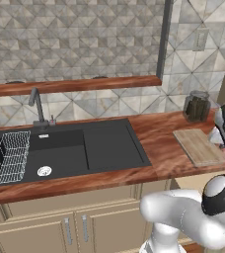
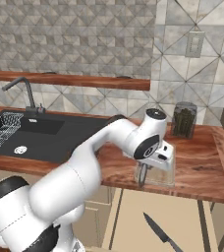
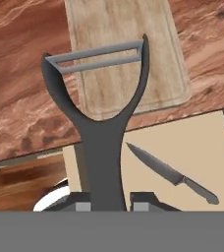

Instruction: Open the drawer on the right and place the cutting tools on the cutting board.

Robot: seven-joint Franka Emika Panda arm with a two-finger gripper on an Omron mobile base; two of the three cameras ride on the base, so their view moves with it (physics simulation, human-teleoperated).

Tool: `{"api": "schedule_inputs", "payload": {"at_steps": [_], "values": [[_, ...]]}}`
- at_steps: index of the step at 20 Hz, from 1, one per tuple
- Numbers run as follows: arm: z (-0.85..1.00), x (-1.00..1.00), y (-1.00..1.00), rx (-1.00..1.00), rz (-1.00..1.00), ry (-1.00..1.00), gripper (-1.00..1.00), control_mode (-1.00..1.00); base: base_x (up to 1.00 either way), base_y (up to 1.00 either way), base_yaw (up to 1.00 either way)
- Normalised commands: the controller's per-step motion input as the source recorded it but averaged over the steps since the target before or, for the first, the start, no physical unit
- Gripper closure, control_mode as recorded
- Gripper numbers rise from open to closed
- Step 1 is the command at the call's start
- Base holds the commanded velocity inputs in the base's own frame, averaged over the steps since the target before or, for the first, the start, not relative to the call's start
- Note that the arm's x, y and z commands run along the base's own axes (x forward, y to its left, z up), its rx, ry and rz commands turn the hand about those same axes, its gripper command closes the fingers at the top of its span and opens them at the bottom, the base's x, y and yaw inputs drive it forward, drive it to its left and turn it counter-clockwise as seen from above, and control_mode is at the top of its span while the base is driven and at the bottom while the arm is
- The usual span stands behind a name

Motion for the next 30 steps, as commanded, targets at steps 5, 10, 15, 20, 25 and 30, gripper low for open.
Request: {"api": "schedule_inputs", "payload": {"at_steps": [5,10,15,20,25,30], "values": [[0.0,0.83,-0.07,0.0,-0.43,0.0,1.0,-1.0,0.0,0.0,0.0],[-0.14,0.94,-0.16,0.0,-0.39,0.0,1.0,-1.0,0.0,0.0,0.0],[-0.21,0.86,-0.31,0.0,-0.28,0.0,1.0,-1.0,0.0,0.0,0.0],[-0.39,0.6,-0.39,0.01,-0.2,0.0,1.0,-1.0,0.0,0.0,0.0],[-0.39,0.59,-0.31,0.07,-0.14,0.0,1.0,-1.0,0.0,0.0,0.0],[-0.28,0.57,-0.02,0.15,-0.06,0.0,1.0,-1.0,0.0,0.0,0.0]]}}
